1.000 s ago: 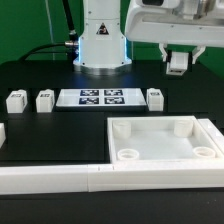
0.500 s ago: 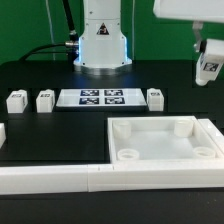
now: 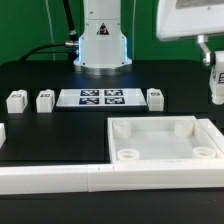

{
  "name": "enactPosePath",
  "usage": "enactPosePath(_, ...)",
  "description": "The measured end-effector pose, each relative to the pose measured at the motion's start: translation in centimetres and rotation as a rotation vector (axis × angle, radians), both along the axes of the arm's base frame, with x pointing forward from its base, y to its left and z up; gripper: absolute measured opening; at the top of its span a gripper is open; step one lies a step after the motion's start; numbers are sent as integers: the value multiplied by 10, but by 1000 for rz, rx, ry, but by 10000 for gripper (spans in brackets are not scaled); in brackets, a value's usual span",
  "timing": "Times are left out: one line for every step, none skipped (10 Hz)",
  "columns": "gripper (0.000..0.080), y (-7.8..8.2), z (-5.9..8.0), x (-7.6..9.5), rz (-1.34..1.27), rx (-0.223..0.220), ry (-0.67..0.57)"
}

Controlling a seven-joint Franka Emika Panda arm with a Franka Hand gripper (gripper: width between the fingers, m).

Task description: Assemble square table

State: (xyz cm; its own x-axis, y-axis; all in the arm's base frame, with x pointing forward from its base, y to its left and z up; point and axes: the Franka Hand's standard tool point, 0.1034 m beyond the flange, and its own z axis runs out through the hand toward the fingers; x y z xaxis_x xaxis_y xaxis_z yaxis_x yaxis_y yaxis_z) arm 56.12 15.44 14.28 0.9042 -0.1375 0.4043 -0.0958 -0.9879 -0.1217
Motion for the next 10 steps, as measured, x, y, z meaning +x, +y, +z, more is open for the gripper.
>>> enactPosePath(290,-6,6,19,1,15,-73)
enactPosePath(290,-12,10,33,-7,25,-125)
enactPosePath(290,-14,19,44,-42,57,-201)
enactPosePath(290,-6,21,44,-56,62,-242)
enactPosePath(290,-6,17,42,-35,37,-244)
enactPosePath(290,-9,17,43,-32,29,-244)
enactPosePath(290,-9,17,43,-30,26,-244)
enactPosePath(290,-10,16,42,-21,18,-244)
enactPosePath(290,-18,0,38,16,-23,-244)
enactPosePath(290,-46,-8,44,51,-83,-240)
